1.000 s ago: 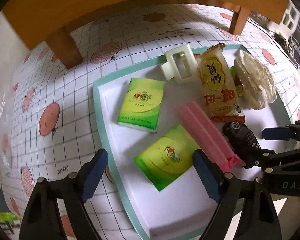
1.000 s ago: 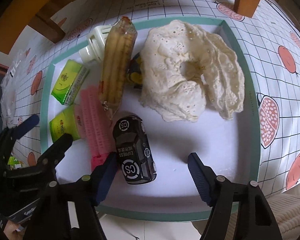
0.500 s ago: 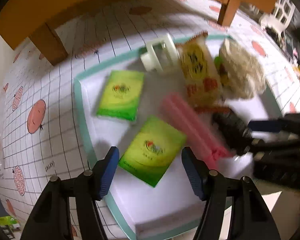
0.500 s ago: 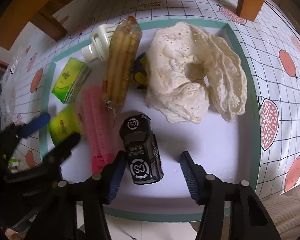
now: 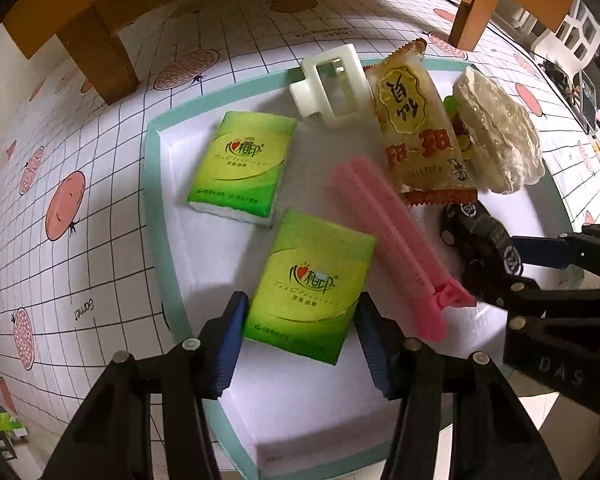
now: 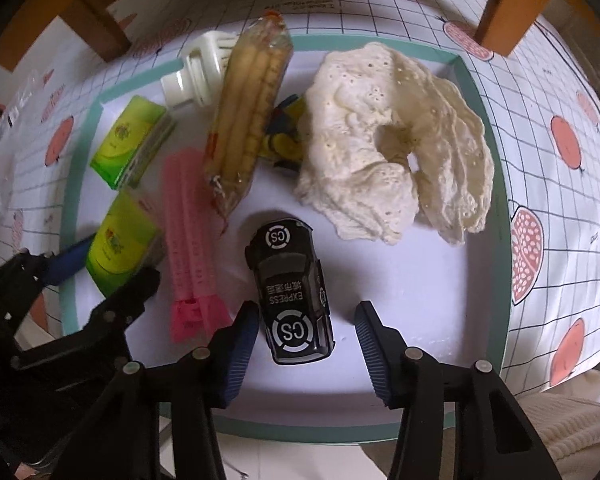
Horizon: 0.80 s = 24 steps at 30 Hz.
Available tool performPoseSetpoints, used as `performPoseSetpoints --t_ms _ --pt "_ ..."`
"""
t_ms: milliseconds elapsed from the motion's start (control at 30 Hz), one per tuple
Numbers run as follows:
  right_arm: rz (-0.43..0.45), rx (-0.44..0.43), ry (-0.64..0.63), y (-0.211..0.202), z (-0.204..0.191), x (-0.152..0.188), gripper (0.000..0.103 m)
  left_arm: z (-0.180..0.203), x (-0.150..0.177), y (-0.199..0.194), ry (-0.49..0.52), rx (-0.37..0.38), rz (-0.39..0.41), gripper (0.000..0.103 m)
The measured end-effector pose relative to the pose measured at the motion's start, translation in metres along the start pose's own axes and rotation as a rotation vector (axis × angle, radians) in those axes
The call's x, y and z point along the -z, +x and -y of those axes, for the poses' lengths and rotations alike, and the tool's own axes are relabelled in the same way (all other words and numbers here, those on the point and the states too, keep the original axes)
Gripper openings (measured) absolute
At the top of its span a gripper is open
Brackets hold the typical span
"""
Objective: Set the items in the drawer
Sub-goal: 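Grasp the black toy car with the right tool while the left grasps the green tissue pack, then carry the car and tissue pack into the drawer and open both tools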
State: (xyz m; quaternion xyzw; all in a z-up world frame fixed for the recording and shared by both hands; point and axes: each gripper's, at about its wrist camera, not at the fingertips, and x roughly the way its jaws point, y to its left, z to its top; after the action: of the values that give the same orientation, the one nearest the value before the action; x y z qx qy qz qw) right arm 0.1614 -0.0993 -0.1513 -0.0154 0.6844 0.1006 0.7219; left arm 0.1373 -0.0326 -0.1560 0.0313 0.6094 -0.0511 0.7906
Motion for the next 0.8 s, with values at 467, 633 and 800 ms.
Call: performPoseSetpoints --t_ms 467,633,800 --pt "0.041 -0.126 0.155 -0.009 0.016 0.014 0.035 -0.011 0.021 -0.020 -0.073 0.047 -0.004 0.053" --pt "0.052 -0.130 0.169 -0.016 0.019 0.021 0.035 -0.011 0.018 -0.038 -0.066 0.049 0.026 0.053" --pt "0.082 -0.145 0.168 -0.032 0.031 0.020 0.035 -0.014 0.014 -0.056 -0.070 0.060 0.055 0.053"
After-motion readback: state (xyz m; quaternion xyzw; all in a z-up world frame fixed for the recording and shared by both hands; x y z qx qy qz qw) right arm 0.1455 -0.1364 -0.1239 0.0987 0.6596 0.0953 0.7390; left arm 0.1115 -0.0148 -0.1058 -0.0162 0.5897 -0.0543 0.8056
